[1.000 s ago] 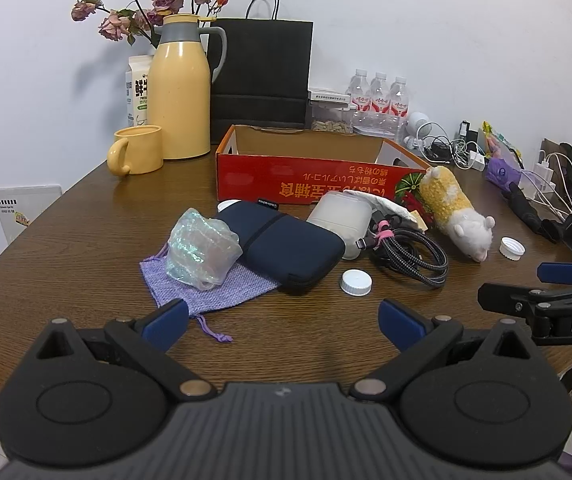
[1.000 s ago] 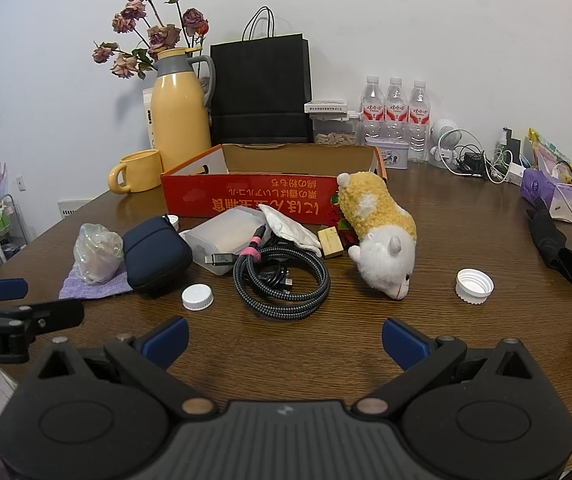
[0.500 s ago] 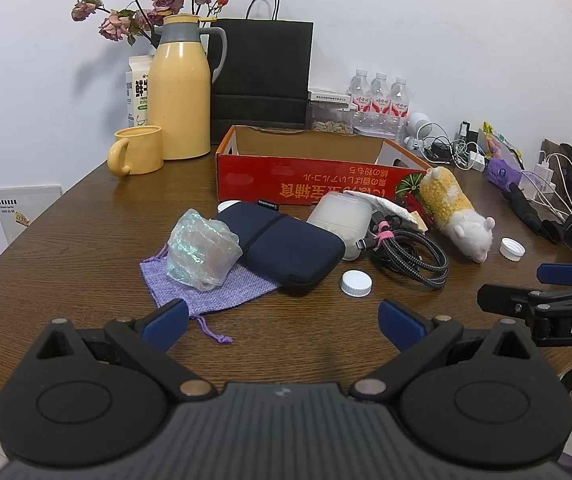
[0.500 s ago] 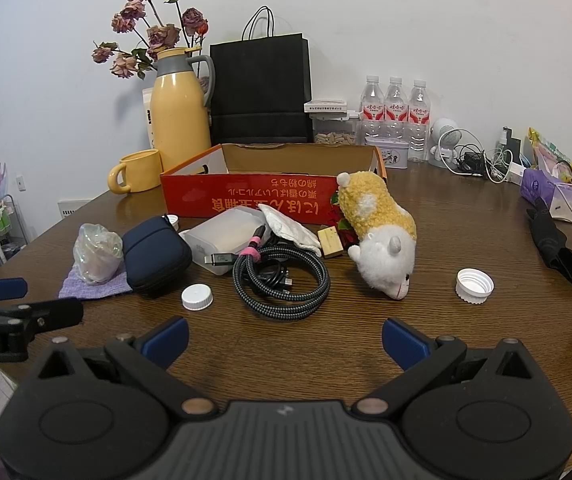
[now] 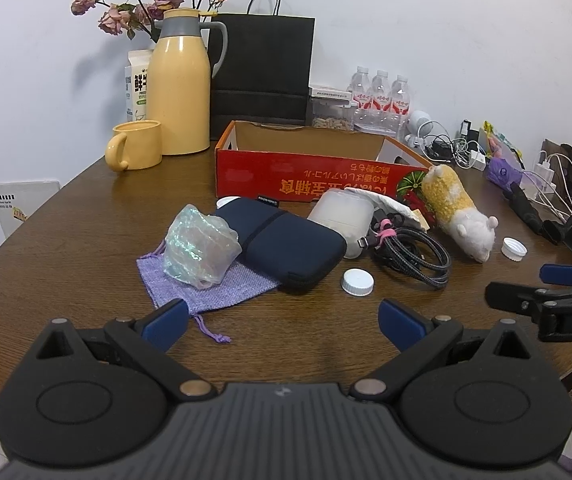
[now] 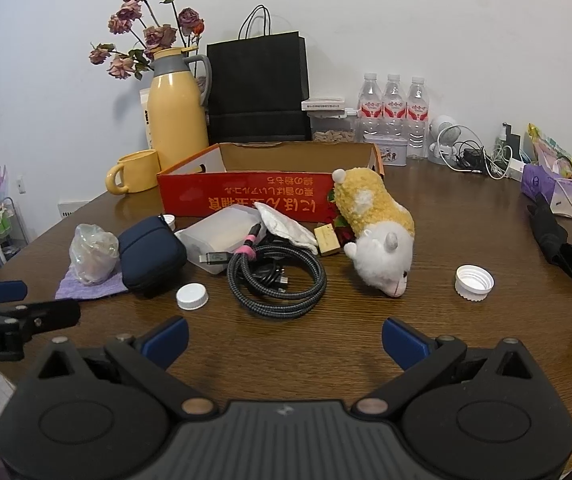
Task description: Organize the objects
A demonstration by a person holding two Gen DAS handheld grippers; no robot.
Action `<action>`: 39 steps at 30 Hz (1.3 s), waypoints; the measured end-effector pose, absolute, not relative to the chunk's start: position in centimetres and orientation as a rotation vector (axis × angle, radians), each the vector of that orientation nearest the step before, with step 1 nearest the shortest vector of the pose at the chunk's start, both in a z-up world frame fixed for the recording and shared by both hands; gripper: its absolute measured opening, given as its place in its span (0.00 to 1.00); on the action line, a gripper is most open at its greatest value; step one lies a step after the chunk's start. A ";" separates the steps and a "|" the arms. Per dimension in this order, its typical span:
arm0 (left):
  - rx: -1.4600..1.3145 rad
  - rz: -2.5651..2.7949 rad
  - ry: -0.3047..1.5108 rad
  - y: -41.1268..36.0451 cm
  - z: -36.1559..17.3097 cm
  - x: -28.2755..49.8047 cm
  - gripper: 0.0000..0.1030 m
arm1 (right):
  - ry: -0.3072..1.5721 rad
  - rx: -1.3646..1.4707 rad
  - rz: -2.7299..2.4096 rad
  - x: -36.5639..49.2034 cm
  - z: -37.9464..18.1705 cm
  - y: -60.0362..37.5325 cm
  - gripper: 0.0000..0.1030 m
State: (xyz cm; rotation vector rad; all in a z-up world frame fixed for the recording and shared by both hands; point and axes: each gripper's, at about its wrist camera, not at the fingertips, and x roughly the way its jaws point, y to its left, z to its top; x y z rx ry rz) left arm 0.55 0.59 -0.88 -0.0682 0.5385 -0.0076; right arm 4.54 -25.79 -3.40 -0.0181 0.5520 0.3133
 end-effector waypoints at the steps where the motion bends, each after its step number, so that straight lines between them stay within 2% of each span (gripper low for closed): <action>1: -0.074 -0.007 0.536 0.7 -0.9 0.8 1.00 | 0.546 -0.020 0.311 4.7 -3.4 -26.1 1.00; 7: -0.110 0.027 0.540 1.5 -1.0 2.3 1.00 | 0.508 -0.055 0.280 6.5 -3.6 -29.3 1.00; 12: -0.131 0.081 0.547 1.9 -1.0 3.7 1.00 | 0.499 -0.109 0.254 9.4 -4.2 -33.2 0.94; 14: -0.134 0.098 0.545 1.8 -1.0 4.2 1.00 | 0.513 -0.124 0.249 11.0 -4.6 -34.6 0.86; 18: -0.138 0.139 0.538 1.9 -0.9 5.1 1.00 | 0.550 -0.132 0.263 14.3 -5.5 -36.9 0.74; 20: -0.137 0.158 0.544 2.0 -1.0 5.5 1.00 | 0.562 -0.132 0.272 15.7 -5.8 -37.7 0.64; 24: -0.137 0.190 0.554 2.1 -1.2 6.2 1.00 | 0.591 -0.139 0.280 17.7 -6.5 -38.4 0.59; 27: -0.135 0.211 0.556 2.2 -1.3 6.8 1.00 | 0.603 -0.127 0.306 18.6 -6.9 -38.7 0.41; 28: -0.134 0.220 0.557 2.2 -1.3 7.0 1.00 | 0.615 -0.120 0.318 18.8 -7.0 -38.7 0.38; 39: -0.135 0.312 0.539 3.5 -1.5 9.2 1.00 | 0.538 -0.093 0.347 17.8 -6.3 -38.7 0.37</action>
